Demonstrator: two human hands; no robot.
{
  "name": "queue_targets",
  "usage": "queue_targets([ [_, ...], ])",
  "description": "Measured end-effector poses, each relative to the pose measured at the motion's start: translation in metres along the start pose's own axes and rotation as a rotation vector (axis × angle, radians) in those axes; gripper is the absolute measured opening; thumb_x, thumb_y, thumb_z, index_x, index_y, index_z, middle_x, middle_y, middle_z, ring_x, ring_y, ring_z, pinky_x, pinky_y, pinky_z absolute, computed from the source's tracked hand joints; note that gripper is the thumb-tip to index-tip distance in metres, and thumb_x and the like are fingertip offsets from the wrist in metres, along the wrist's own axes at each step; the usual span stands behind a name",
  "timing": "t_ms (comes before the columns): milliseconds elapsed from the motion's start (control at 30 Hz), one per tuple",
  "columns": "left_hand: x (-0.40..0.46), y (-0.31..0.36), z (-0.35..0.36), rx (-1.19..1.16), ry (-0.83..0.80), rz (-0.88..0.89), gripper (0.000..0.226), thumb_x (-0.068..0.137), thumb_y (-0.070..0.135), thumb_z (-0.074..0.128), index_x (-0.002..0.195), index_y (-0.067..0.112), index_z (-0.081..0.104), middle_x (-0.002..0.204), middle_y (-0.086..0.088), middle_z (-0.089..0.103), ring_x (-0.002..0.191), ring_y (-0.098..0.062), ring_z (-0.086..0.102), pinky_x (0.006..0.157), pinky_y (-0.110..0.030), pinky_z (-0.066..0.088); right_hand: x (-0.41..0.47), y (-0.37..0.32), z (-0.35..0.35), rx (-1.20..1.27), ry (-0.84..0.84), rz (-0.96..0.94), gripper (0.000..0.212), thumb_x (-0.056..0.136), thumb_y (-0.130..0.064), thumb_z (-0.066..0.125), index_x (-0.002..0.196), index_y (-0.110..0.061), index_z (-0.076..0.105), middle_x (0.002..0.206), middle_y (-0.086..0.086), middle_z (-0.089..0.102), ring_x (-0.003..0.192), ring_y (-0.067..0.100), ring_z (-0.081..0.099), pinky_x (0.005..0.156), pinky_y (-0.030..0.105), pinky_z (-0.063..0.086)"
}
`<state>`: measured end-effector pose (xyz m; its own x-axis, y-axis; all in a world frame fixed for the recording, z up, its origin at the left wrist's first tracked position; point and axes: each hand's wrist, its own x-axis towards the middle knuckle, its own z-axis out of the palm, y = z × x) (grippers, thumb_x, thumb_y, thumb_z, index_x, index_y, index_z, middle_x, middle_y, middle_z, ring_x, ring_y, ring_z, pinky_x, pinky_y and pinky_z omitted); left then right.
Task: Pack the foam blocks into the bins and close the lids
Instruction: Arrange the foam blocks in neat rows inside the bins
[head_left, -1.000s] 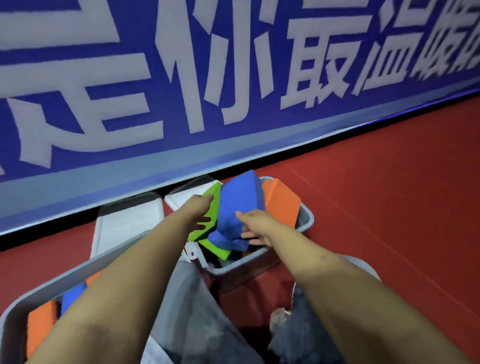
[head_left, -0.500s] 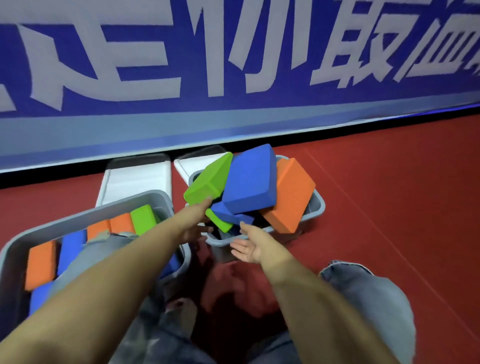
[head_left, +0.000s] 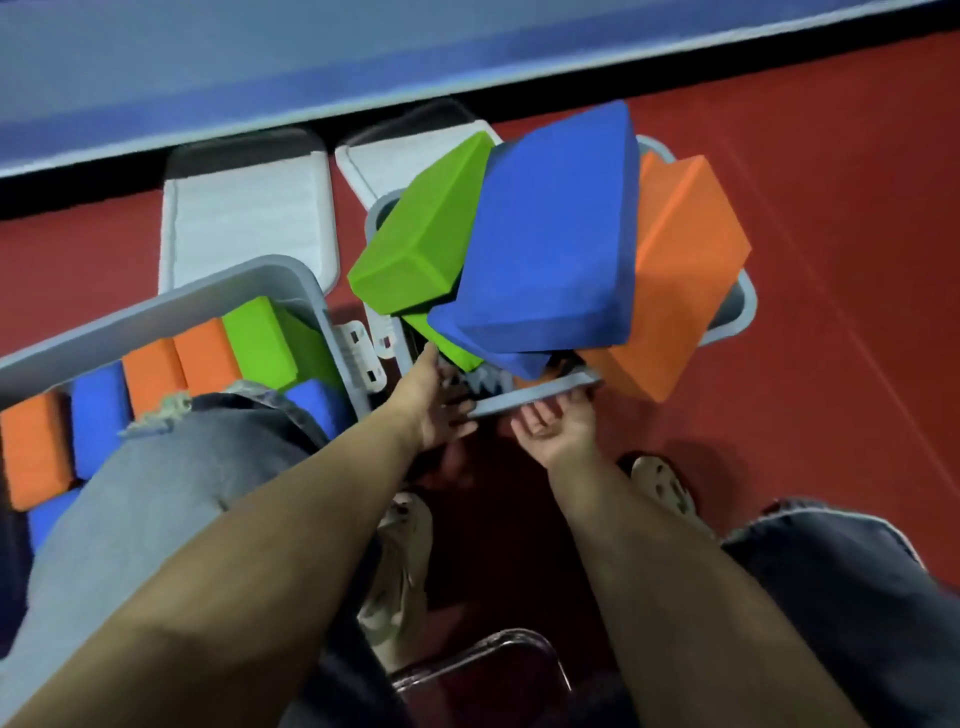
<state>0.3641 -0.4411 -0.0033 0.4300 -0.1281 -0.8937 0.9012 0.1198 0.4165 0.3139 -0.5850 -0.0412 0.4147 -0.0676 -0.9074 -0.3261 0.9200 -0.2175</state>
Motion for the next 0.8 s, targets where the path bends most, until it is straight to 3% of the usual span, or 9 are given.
queue_targets([
  [67, 0.005, 0.0, 0.006, -0.027, -0.006, 0.005, 0.049, 0.094, 0.064, 0.024, 0.088, 0.022, 0.048, 0.105, -0.005, 0.05, 0.096, -0.022, 0.049, 0.087, -0.04, 0.038, 0.007, 0.0, 0.002, 0.071, -0.04, 0.002, 0.034, 0.094, -0.043, 0.037, 0.069, -0.021, 0.043, 0.049, -0.005, 0.049, 0.048, 0.007, 0.049, 0.078, 0.029, 0.042],
  [167, 0.008, 0.0, 0.006, -0.097, 0.059, 0.002, 0.048, 0.097, 0.059, 0.024, 0.09, 0.02, 0.051, 0.122, -0.006, 0.048, 0.088, -0.021, 0.054, 0.076, -0.033, 0.04, 0.009, 0.005, -0.002, 0.185, -0.044, -0.021, 0.037, 0.095, -0.05, 0.032, 0.08, -0.023, 0.053, 0.084, -0.003, 0.06, 0.084, 0.013, 0.058, 0.095, 0.037, 0.038],
  [233, 0.005, 0.0, 0.005, -0.114, 0.092, -0.001, 0.047, 0.098, 0.056, 0.025, 0.09, 0.019, 0.052, 0.131, -0.008, 0.047, 0.091, -0.022, 0.056, 0.079, -0.034, 0.041, 0.005, 0.004, -0.003, 0.197, -0.031, -0.017, 0.042, 0.095, -0.054, 0.029, 0.08, -0.023, 0.053, 0.09, -0.004, 0.056, 0.093, 0.014, 0.053, 0.099, 0.041, 0.034],
  [367, -0.011, -0.003, 0.004, -0.08, 0.035, 0.028, 0.059, 0.098, 0.057, 0.025, 0.133, 0.015, 0.047, 0.149, -0.009, 0.037, 0.126, -0.028, 0.044, 0.099, -0.043, 0.035, -0.004, 0.006, -0.012, 0.194, 0.013, 0.029, 0.049, 0.095, -0.051, 0.026, 0.061, -0.021, 0.042, 0.048, -0.006, 0.042, 0.057, 0.009, 0.04, 0.074, 0.031, 0.041],
  [433, -0.024, -0.002, 0.002, -0.053, 0.022, 0.044, 0.055, 0.098, 0.056, 0.026, 0.128, 0.017, 0.049, 0.15, -0.01, 0.037, 0.13, -0.027, 0.043, 0.097, -0.043, 0.033, -0.011, 0.011, -0.024, 0.172, 0.035, 0.047, 0.044, 0.093, -0.043, 0.028, 0.057, -0.02, 0.037, 0.036, -0.006, 0.031, 0.05, 0.009, 0.029, 0.07, 0.029, 0.04],
  [533, -0.045, -0.001, 0.0, 0.009, 0.037, 0.091, 0.043, 0.098, 0.051, 0.027, 0.099, 0.019, 0.055, 0.122, -0.009, 0.052, 0.105, -0.025, 0.055, 0.103, -0.043, 0.032, -0.026, 0.016, -0.045, 0.175, 0.013, 0.009, 0.036, 0.086, -0.031, 0.034, 0.052, -0.019, 0.033, 0.034, -0.005, 0.026, 0.043, 0.011, 0.026, 0.073, 0.03, 0.042],
  [600, -0.056, -0.001, 0.0, 0.048, 0.038, 0.103, 0.043, 0.098, 0.052, 0.029, 0.087, 0.019, 0.052, 0.098, -0.005, 0.051, 0.086, -0.022, 0.051, 0.096, -0.042, 0.034, -0.036, 0.023, -0.054, 0.219, -0.014, -0.018, 0.035, 0.089, -0.025, 0.033, 0.055, -0.02, 0.037, 0.029, -0.004, 0.033, 0.047, 0.013, 0.03, 0.08, 0.038, 0.042],
  [733, -0.077, -0.005, 0.006, 0.151, 0.088, 0.094, 0.045, 0.093, 0.058, 0.035, 0.098, 0.017, 0.054, 0.095, -0.006, 0.051, 0.083, -0.022, 0.051, 0.078, -0.035, 0.038, -0.048, 0.039, -0.064, 0.272, -0.023, -0.016, 0.036, 0.091, -0.024, 0.031, 0.057, -0.02, 0.039, 0.03, 0.0, 0.038, 0.05, 0.014, 0.032, 0.106, 0.051, 0.032],
  [800, -0.084, -0.007, 0.013, 0.267, 0.215, 0.195, 0.051, 0.094, 0.054, 0.037, 0.122, 0.013, 0.053, 0.117, -0.01, 0.055, 0.104, -0.029, 0.054, 0.085, -0.037, 0.04, -0.047, 0.036, -0.08, 0.327, 0.009, -0.023, 0.038, 0.089, -0.032, 0.03, 0.06, -0.017, 0.048, 0.055, 0.008, 0.055, 0.056, 0.02, 0.044, 0.108, 0.057, 0.025],
])
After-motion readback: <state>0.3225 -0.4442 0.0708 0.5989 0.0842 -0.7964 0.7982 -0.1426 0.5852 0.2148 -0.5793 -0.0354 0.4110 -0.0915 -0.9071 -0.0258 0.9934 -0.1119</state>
